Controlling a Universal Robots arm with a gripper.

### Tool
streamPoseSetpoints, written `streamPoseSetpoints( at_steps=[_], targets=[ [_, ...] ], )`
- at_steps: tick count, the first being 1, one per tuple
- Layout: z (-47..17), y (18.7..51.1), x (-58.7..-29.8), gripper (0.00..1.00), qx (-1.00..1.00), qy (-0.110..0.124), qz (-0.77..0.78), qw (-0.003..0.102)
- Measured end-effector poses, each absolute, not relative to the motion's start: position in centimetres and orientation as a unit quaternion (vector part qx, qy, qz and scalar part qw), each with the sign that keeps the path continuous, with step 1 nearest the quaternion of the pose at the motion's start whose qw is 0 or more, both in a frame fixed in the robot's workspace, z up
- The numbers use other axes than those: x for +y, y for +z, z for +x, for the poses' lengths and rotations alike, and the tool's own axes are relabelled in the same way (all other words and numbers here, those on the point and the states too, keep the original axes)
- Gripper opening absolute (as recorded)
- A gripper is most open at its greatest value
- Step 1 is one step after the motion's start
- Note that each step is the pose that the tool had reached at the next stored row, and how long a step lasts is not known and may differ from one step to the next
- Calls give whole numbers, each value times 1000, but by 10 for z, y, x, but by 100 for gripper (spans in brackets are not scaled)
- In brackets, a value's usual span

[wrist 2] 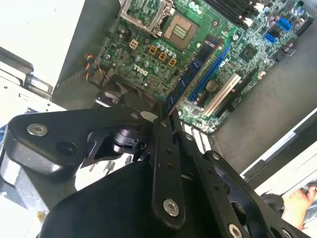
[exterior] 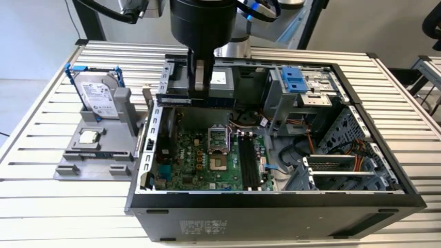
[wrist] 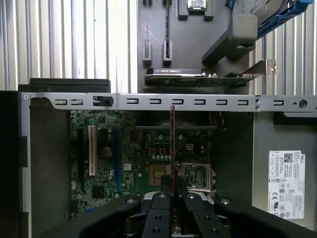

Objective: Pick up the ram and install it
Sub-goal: 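Pick up the ram and move it above insertion slot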

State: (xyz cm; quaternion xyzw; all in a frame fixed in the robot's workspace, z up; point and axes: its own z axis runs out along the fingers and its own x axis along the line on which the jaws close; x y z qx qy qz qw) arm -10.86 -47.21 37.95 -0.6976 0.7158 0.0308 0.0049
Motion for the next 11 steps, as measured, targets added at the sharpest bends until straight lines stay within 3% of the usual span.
streamPoseSetpoints(
  at_steps=[11],
  targets=[
    [-92,379,-461,0,716,31,-698,5]
  ],
)
